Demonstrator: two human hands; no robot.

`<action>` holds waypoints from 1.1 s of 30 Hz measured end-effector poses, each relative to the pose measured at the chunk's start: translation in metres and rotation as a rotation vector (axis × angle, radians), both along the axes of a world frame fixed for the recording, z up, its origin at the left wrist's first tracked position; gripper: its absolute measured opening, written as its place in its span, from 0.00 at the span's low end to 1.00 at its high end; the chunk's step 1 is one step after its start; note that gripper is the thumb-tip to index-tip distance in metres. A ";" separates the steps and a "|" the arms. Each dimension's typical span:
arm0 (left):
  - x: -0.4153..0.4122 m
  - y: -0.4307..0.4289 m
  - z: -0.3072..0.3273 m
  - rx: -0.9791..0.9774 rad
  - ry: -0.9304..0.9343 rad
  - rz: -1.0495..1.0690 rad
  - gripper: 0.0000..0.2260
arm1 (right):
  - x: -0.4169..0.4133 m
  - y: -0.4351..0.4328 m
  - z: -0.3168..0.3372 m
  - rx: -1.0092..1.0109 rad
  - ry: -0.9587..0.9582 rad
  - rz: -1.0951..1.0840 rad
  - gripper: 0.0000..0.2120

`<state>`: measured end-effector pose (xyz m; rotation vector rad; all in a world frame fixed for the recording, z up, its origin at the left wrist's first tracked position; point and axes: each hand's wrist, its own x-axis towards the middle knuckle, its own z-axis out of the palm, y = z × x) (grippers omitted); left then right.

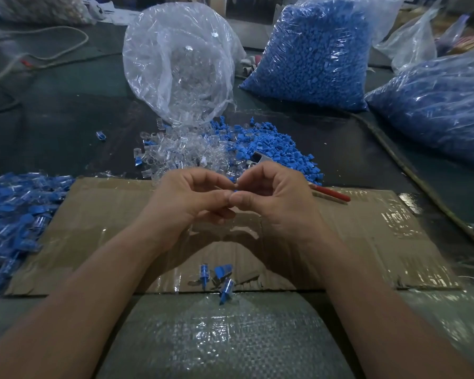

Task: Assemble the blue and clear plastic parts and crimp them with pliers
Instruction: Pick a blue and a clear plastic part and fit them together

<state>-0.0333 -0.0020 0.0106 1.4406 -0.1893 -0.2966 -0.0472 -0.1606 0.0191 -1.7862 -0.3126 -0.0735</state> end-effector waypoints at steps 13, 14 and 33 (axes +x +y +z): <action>0.002 0.001 0.001 -0.047 0.062 0.002 0.04 | -0.002 0.000 -0.002 -0.115 -0.116 0.077 0.14; 0.002 0.002 0.001 -0.043 0.063 -0.007 0.04 | -0.002 0.000 -0.003 -0.125 -0.127 0.070 0.14; 0.005 0.001 0.000 -0.094 0.141 0.032 0.04 | 0.007 -0.019 -0.001 -0.459 -0.091 -0.207 0.29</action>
